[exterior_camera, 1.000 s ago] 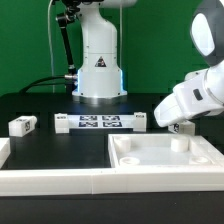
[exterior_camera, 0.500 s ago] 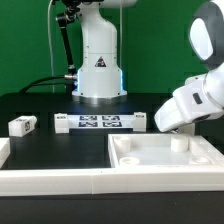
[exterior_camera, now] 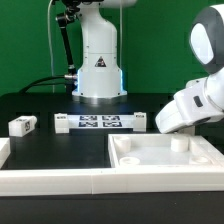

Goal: Assemble square table

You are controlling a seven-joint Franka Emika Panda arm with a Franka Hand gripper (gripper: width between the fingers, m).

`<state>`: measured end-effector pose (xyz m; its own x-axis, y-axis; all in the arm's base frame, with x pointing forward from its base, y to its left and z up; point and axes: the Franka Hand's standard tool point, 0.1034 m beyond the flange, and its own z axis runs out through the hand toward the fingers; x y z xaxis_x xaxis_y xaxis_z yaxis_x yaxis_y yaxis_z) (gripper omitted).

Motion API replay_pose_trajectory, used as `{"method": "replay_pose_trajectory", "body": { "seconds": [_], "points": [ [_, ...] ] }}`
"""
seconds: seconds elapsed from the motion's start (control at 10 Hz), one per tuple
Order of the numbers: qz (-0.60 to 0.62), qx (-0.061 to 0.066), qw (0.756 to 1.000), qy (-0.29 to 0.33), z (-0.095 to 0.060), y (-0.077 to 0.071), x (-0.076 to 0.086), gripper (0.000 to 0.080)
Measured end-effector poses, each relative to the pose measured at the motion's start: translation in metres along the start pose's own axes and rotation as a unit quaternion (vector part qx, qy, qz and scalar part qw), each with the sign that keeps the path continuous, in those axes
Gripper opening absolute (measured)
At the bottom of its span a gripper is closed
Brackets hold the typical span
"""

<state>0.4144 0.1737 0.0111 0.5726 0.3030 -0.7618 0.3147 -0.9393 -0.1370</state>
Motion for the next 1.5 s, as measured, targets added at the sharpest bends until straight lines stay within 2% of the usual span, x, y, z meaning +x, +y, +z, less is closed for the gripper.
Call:
{"method": "replay_pose_trajectory", "body": {
  "seconds": [0.1,0.3,0.8,0.9,1.1,1.3,1.5],
  "points": [
    [0.0,0.0,1.0,0.0,0.0,0.0,0.0,0.062],
    [0.0,0.0,1.0,-0.001,0.0,0.0,0.0,0.0289],
    [-0.003,0.002,1.0,-0.002,-0.001,0.001,-0.001,0.029],
    [-0.023,0.007,1.0,-0.013,-0.003,0.005,-0.007,0.029],
    [-0.055,0.024,0.997,-0.04,-0.022,0.021,-0.029,0.029],
    [-0.055,0.037,0.997,-0.039,-0.04,0.04,-0.048,0.029],
    [-0.052,0.037,0.998,-0.022,-0.044,0.045,-0.046,0.029]
  ]
}}
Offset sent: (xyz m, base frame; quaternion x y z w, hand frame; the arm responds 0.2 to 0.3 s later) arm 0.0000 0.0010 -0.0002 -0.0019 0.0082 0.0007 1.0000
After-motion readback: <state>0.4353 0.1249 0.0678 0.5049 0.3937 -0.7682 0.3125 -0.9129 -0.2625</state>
